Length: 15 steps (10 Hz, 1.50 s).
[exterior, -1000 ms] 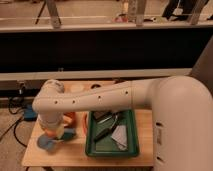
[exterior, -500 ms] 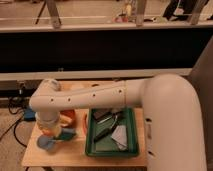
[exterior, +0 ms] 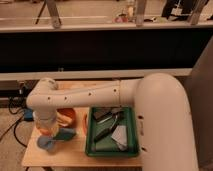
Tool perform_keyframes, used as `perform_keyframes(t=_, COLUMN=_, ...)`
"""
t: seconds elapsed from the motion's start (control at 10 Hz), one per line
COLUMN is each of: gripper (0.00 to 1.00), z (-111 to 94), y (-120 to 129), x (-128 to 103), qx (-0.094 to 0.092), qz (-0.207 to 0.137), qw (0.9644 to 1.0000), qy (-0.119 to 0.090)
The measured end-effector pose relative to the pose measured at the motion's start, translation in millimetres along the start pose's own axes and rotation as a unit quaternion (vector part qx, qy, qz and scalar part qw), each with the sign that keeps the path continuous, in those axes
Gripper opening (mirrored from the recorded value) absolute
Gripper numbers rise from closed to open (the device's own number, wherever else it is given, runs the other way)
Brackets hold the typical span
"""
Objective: Place apple in plastic cup
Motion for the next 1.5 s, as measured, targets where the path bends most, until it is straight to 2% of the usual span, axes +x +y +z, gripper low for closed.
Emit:
perform_keyframes(t=0.2, gripper=0.08, z=0.9, y=-0.8, x=2.1, qx=-0.005, qz=-0.045, qw=0.9989, qy=-0.009)
perform_keyframes(t=0.4, gripper=0.08, z=6.0, y=-11.0, x=-4.0, qx=-0.009, qz=-0.102, qw=0.9944, qy=-0.027)
perform_keyframes(t=0.5, gripper=0.08, z=8.2, y=-13.7, x=-4.2, qx=-0.009, qz=-0.132, qw=0.9906, qy=-0.035)
perform_keyframes(t=0.7, gripper=0.08, z=11.2, y=-15.1, x=-4.1, qx=-0.008, qz=-0.155, qw=0.9868, qy=-0.047)
perform_keyframes(t=1.1, gripper=0.08, z=19.1, y=-20.9, x=-8.8, qx=-0.014, qz=-0.214, qw=0.9723, qy=-0.094)
perform_keyframes(t=1.3, gripper=0.08, z=24.2, y=-22.3, x=-11.0, qx=-0.028, qz=-0.231, qw=0.9663, qy=-0.111)
perform_keyframes(t=1.5, gripper=0.08, z=27.6, y=-22.5, x=-12.5, qx=-0.040, qz=-0.240, qw=0.9622, qy=-0.122)
